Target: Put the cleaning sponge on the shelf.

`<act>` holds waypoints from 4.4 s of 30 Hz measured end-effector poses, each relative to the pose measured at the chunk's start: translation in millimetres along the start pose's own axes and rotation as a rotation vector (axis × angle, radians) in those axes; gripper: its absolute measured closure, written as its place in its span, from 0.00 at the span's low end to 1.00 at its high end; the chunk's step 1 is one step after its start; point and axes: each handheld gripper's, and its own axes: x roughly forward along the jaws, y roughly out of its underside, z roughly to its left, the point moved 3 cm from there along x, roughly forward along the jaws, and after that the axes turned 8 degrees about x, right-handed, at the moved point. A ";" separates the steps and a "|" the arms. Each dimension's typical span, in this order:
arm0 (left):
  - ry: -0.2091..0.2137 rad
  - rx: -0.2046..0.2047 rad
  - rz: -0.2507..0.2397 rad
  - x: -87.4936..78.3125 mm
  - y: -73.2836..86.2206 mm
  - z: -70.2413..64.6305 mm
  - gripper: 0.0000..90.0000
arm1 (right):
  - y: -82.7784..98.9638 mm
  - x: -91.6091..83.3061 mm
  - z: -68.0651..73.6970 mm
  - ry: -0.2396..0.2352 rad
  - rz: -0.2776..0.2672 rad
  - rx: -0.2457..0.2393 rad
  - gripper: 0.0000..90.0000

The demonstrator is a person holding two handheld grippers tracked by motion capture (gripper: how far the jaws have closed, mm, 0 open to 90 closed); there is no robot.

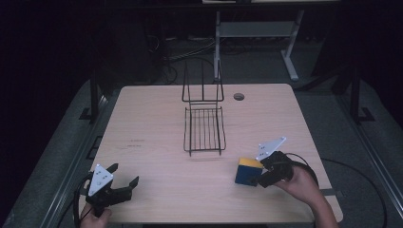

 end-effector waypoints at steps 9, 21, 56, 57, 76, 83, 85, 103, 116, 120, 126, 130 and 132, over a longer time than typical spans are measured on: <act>-0.001 0.000 -0.001 -0.6 0.4 0.9 0.16 | 0.0 5.6 1.0 -0.003 0.025 -0.012 0.48; -0.003 -0.002 -0.002 -1.0 0.3 1.2 0.16 | 0.6 5.2 3.2 -0.017 0.031 -0.041 0.61; -0.005 0.000 -0.003 -1.9 -0.3 2.3 0.16 | -56.5 -1.9 2.5 -0.098 -0.002 -0.133 0.62; -0.006 0.001 -0.002 -2.0 -0.2 2.5 0.16 | -58.5 -1.6 1.9 -0.099 -0.001 -0.134 0.62; -0.005 -0.001 -0.004 -2.0 -0.2 3.2 0.16 | -94.6 5.9 -12.6 -0.117 -0.019 -0.147 0.62; -0.005 -0.002 -0.005 -2.2 -0.3 3.2 0.16 | -107.6 9.5 -15.0 -0.119 -0.016 -0.158 0.62; -0.005 -0.002 -0.005 -2.3 -0.4 3.3 0.16 | -111.7 10.3 -17.1 -0.115 -0.019 -0.164 0.62; -0.009 -0.006 -0.010 -3.2 -0.6 4.3 0.16 | -136.9 23.4 -39.8 -0.118 -0.039 -0.140 0.62; -0.010 -0.008 -0.009 -2.9 -0.8 4.6 0.16 | -148.6 34.1 -56.7 -0.122 -0.034 -0.132 0.62; -0.009 -0.006 -0.011 -3.5 -1.1 4.6 0.16 | -153.0 38.0 -61.5 -0.118 -0.029 -0.127 0.62; -0.012 -0.011 -0.011 -3.6 -0.8 5.5 0.16 | -154.3 47.3 -68.2 -0.124 -0.026 -0.102 0.62; -0.010 -0.013 -0.010 -2.9 -0.7 5.3 0.16 | -156.4 51.2 -71.5 -0.129 -0.016 -0.104 0.62; -0.010 -0.012 -0.010 -2.9 -1.0 5.5 0.16 | -158.3 52.8 -72.7 -0.128 -0.010 -0.098 0.62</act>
